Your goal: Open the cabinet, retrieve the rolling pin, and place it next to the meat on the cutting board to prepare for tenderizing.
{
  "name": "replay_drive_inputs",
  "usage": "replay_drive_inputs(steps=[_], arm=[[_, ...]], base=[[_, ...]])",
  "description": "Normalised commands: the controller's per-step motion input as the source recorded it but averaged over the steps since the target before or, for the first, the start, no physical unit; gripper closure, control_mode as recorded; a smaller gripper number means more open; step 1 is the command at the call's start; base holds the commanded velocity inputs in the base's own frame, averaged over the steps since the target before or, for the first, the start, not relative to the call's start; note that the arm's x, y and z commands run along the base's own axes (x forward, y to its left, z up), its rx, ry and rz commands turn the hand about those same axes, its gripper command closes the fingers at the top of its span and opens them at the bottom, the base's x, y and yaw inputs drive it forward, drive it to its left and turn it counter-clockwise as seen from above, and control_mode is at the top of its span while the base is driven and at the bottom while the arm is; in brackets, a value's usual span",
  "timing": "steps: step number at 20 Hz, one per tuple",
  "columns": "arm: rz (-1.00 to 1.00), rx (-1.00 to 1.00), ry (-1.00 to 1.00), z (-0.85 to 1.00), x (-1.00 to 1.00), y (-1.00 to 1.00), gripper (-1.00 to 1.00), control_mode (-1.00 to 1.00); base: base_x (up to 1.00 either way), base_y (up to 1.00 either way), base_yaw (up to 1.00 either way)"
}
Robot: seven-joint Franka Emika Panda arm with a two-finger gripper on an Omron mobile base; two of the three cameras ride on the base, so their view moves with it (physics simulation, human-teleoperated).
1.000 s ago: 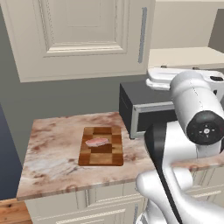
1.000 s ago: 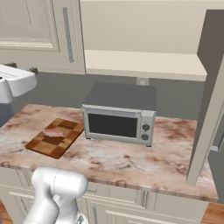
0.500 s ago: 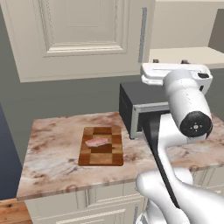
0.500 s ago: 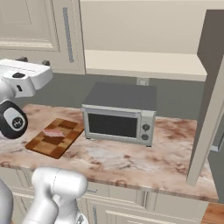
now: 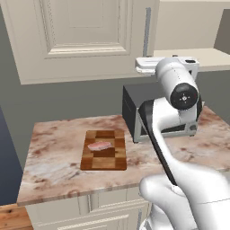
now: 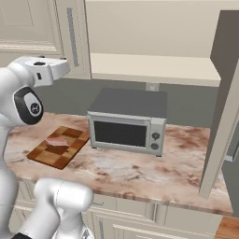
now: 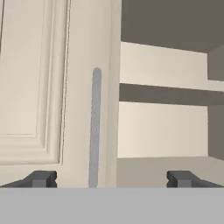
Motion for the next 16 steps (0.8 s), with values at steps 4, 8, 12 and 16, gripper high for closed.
replay_drive_inputs(steps=[4, 8, 12, 16], arm=[[0.04, 0.0, 0.01, -0.08, 0.51, 0.0, -1.0, -1.0], [0.1, 0.0, -0.05, -0.14, 0.37, 0.0, -1.0, -1.0], [0.1, 0.0, -0.06, -0.14, 0.41, 0.0, -1.0, -1.0], [0.06, 0.0, -0.01, -0.02, 0.51, 0.0, -1.0, -1.0]], base=[[0.0, 0.0, 0.0], [0.0, 0.0, 0.0], [0.0, 0.0, 0.0], [0.0, 0.0, 0.0]])
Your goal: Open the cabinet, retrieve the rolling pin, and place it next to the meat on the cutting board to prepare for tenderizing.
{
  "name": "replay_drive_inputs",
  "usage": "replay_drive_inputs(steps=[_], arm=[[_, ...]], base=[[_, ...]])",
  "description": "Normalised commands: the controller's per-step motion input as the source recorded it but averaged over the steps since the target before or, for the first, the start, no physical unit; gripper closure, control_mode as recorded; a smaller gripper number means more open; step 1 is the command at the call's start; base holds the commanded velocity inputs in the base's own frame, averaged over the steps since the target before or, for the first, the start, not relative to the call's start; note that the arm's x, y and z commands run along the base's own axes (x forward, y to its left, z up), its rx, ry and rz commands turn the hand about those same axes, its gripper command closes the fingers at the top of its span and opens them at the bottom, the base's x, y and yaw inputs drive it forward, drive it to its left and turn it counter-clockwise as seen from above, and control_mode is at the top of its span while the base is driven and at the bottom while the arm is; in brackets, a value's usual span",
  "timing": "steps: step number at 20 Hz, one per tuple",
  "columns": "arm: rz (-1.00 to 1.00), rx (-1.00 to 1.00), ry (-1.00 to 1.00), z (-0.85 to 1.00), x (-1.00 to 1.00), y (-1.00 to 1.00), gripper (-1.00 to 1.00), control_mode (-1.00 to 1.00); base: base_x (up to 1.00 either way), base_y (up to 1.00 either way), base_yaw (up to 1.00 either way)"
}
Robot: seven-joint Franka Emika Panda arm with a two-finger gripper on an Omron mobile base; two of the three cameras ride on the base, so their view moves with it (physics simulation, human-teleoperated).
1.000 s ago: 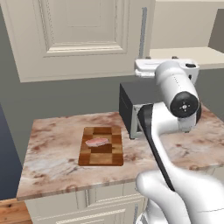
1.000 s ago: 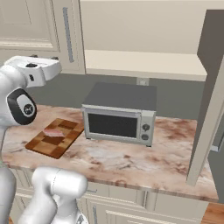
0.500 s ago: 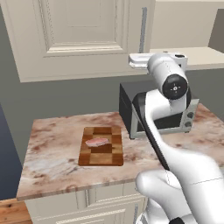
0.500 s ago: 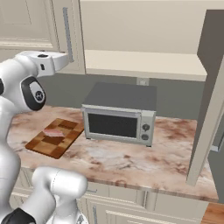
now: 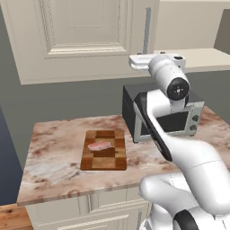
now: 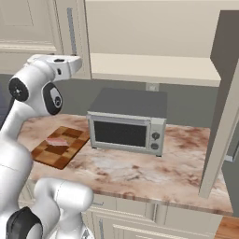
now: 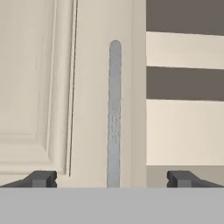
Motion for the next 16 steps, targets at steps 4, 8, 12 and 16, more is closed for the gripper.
replay_drive_inputs(steps=[4, 8, 12, 16], arm=[[0.02, 0.0, 0.0, 0.0, 0.51, 0.0, -1.0, -1.0], [0.02, 0.0, 0.0, 0.0, 0.48, 0.0, -1.0, -1.0], [0.04, 0.02, 0.0, 0.0, 0.4, 0.0, -1.0, -1.0], [0.04, 0.03, 0.0, 0.0, 0.41, 0.0, -1.0, -1.0]], base=[[0.0, 0.0, 0.0], [0.0, 0.0, 0.0], [0.0, 0.0, 0.0], [0.0, 0.0, 0.0]])
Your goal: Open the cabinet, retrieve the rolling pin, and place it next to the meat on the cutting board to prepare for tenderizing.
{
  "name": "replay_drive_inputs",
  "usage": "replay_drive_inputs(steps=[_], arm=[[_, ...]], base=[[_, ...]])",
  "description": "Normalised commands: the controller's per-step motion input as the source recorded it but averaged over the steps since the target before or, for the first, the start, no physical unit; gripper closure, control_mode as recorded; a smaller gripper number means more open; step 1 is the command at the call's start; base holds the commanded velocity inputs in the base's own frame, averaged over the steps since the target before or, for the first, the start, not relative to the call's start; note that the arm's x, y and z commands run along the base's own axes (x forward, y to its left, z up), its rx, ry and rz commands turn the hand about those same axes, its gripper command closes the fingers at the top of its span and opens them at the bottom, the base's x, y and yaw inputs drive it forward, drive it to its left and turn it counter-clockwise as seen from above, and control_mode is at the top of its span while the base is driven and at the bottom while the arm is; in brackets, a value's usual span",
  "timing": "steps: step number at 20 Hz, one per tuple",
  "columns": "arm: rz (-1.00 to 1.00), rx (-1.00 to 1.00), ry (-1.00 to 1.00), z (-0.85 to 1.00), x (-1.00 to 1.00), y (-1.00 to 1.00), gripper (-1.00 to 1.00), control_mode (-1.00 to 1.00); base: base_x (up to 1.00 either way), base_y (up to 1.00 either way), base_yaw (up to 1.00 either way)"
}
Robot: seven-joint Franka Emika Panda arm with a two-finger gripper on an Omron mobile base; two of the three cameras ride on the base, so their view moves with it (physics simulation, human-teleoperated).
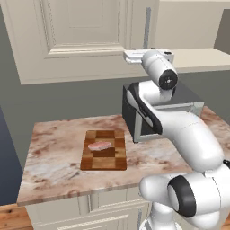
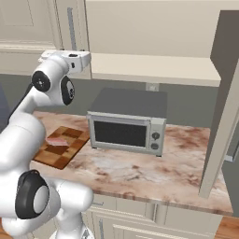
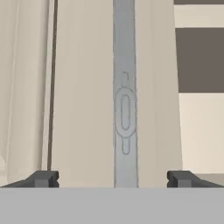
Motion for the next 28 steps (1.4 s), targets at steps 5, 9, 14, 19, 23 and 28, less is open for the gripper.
replay_drive_inputs(steps=[5, 9, 14, 19, 23, 28], arm=[[0.04, 0.03, 0.0, 0.0, 0.41, 0.01, -1.0, -1.0], [0.04, 0.02, 0.0, -0.05, 0.42, 0.06, 1.0, -1.0], [0.04, 0.02, 0.0, -0.04, 0.35, 0.09, 1.0, -1.0], [0.01, 0.0, 0.0, -0.02, 0.03, 0.24, 1.0, -1.0], [0.01, 0.0, 0.0, 0.0, -0.15, 0.08, 1.0, -1.0], [0.01, -0.04, 0.0, -0.04, -0.15, 0.28, 1.0, -1.0]], base=[[0.0, 0.0, 0.0], [0.0, 0.0, 0.0], [0.0, 0.0, 0.0], [0.0, 0.0, 0.0], [0.0, 0.0, 0.0], [0.0, 0.0, 0.0]])
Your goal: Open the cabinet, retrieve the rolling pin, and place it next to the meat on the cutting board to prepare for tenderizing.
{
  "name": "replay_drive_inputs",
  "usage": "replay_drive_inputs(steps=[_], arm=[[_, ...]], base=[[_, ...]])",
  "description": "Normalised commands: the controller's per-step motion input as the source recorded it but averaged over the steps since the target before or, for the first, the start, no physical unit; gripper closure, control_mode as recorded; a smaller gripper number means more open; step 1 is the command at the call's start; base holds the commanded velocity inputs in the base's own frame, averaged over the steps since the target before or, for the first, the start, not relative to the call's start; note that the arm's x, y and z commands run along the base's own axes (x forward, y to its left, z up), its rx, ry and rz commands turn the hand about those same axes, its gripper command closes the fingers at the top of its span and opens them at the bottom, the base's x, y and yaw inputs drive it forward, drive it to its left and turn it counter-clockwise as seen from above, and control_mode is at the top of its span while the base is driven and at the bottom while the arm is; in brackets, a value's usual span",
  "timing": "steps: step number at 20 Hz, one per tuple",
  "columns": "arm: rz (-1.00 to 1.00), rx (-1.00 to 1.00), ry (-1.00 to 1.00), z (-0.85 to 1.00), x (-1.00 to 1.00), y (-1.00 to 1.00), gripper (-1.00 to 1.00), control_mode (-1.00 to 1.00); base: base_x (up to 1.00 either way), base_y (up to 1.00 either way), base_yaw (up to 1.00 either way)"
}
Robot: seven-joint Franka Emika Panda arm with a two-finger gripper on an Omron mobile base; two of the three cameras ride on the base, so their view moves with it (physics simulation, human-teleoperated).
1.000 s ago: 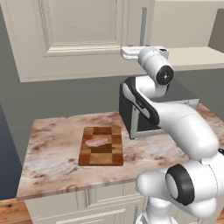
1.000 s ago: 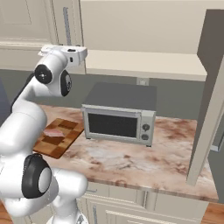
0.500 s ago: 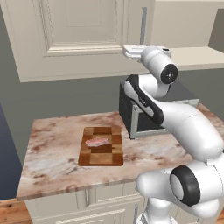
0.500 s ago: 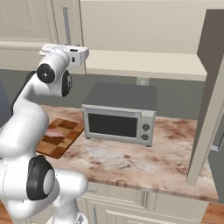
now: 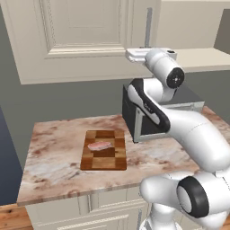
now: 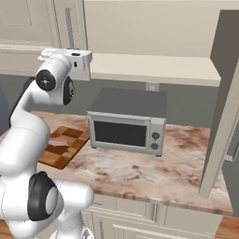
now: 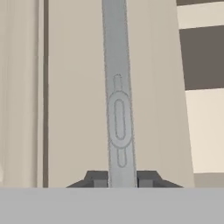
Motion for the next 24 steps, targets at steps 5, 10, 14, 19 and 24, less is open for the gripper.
replay_drive_inputs(steps=[5, 10, 14, 19, 24], arm=[[0.0, -0.08, 0.0, 0.0, -0.2, 0.43, 1.0, -1.0], [0.0, -0.08, 0.0, 0.0, -0.6, 0.49, 1.0, -1.0], [0.0, -0.09, 0.0, 0.0, -0.84, 0.59, 1.0, -1.0], [0.0, -0.05, 0.0, 0.0, -0.98, 0.54, 1.0, -1.0], [0.0, -0.05, 0.0, 0.0, -1.0, 0.61, 1.0, -1.0]], base=[[0.0, 0.0, 0.0], [0.0, 0.0, 0.0], [0.0, 0.0, 0.0], [0.0, 0.0, 0.0], [0.0, 0.0, 0.0]])
